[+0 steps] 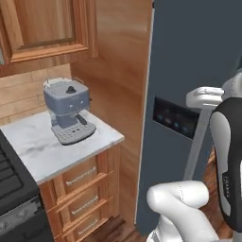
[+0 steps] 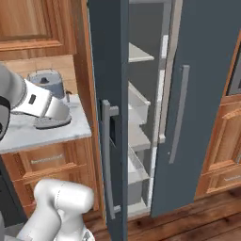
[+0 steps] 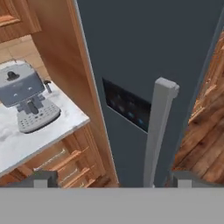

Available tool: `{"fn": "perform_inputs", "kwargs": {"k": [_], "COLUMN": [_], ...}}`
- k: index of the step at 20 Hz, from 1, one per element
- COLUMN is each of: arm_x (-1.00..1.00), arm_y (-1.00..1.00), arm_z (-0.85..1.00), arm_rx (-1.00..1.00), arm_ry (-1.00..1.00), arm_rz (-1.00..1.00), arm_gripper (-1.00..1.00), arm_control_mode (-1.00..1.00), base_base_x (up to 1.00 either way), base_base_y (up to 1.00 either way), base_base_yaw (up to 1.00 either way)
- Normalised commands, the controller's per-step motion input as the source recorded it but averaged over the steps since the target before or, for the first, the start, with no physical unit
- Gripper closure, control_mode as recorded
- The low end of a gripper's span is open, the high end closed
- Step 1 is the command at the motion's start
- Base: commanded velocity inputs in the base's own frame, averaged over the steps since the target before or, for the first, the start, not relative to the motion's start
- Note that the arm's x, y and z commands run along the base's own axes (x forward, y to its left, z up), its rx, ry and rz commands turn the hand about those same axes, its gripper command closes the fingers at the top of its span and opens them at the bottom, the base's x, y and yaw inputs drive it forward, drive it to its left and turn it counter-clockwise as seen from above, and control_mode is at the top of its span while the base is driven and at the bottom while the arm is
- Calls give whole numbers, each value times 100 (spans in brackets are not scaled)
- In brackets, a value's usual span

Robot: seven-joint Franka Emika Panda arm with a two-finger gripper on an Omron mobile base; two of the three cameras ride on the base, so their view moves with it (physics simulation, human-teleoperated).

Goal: Take the chicken drumstick and tangerine from the highest rack and move them to the second highest rack where the sweet potato and bell pepper are located, to maximize freezer space. Close the freezer door after rearranging.

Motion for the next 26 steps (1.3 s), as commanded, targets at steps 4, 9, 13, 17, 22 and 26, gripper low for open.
{"fn": "perform_inputs", "kwargs": {"k": [4, 9, 13, 17, 22, 26], "arm_x": [0, 0, 0, 0, 26, 53], "arm_y": [0, 0, 0, 0, -1, -34], "arm_z": [0, 0, 0, 0, 0, 0], "arm_rx": [0, 0, 0, 0, 0, 2], "arm_ry": [0, 0, 0, 0, 0, 0], "arm_rz": [0, 0, 0, 0, -1, 0], "arm_gripper": [-100, -100, -100, -100, -100, -100], "arm_control_mode": [100, 100, 100, 100, -100, -100], "base_base_x": [34, 44, 31, 42, 29, 0], "base_base_y": [30, 50, 69, 65, 7, 0], "base_base_yaw": [-77, -69, -45, -37, -15, 0]}}
